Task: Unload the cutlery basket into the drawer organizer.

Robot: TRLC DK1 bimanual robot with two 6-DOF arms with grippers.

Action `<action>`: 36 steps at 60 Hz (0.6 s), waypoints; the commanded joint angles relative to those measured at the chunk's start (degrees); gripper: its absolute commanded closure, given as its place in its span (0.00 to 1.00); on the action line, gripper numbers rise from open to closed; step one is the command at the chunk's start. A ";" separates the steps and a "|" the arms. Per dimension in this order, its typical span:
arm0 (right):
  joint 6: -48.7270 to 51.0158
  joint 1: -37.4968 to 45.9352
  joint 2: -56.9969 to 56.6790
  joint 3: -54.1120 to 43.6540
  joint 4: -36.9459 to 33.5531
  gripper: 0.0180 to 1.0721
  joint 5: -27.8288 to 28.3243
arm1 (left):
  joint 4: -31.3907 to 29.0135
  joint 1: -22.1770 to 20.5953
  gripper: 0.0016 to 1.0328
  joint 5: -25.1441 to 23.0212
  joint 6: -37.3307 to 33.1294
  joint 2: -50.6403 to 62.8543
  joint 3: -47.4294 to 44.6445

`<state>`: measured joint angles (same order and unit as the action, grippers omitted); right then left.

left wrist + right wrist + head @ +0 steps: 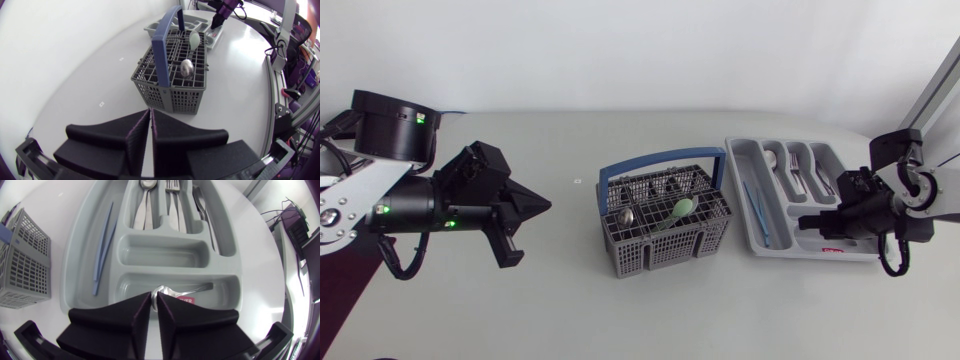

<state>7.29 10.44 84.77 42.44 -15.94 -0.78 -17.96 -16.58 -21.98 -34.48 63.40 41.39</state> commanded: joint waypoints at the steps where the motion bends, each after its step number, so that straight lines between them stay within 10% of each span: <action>1: 0.88 -1.12 1.10 -1.74 0.65 0.57 -0.72 | 0.11 -0.03 0.82 -0.26 0.64 0.59 -0.78; 10: 1.06 -2.88 -2.15 -1.83 -1.02 0.05 -0.54 | 0.03 -0.65 0.82 -0.17 0.99 0.59 -0.78; 36: -13.44 -10.00 -5.67 1.25 2.67 0.05 14.31 | 3.89 -3.55 0.82 -0.17 2.66 8.41 -0.69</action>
<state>-1.93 1.41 75.96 41.39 -14.44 13.34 -14.94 -19.09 -21.98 -33.12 69.47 41.39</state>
